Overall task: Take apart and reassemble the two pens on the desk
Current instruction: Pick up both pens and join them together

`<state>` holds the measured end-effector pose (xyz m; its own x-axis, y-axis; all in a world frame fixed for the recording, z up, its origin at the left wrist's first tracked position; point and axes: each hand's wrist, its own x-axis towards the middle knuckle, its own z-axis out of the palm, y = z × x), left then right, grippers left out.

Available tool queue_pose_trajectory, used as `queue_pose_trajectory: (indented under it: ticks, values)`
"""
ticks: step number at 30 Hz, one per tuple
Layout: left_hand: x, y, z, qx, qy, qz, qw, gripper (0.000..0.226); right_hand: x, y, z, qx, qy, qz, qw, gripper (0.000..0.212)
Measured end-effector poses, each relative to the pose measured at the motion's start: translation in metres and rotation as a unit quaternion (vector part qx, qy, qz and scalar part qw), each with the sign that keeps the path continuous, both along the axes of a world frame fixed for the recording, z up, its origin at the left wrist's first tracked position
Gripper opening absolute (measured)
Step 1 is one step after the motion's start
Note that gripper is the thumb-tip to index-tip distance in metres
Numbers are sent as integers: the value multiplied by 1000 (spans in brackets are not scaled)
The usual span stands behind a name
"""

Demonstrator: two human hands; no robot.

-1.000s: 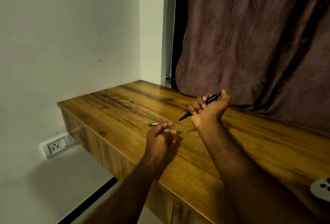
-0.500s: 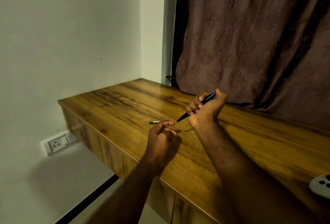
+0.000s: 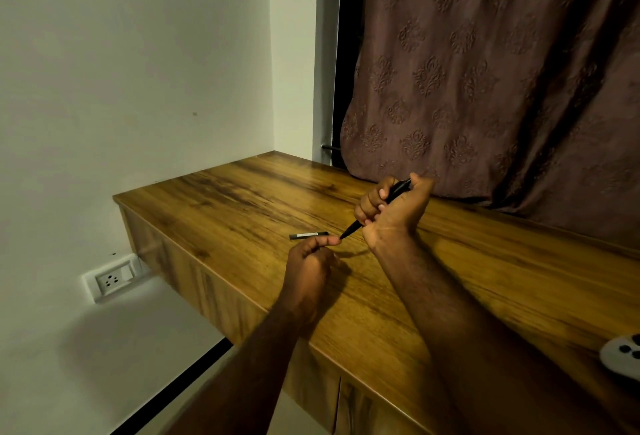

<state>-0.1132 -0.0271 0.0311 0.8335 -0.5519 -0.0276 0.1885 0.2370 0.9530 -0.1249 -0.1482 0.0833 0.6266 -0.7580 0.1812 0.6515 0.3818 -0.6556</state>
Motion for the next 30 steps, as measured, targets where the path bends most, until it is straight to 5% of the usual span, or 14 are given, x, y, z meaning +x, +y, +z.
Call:
queue_pose_trajectory:
  ticks: [30]
  values:
    - [1,-2,-2,-6,-16,11,1000,32,-1,2,-1,7,10,-10,1000,51]
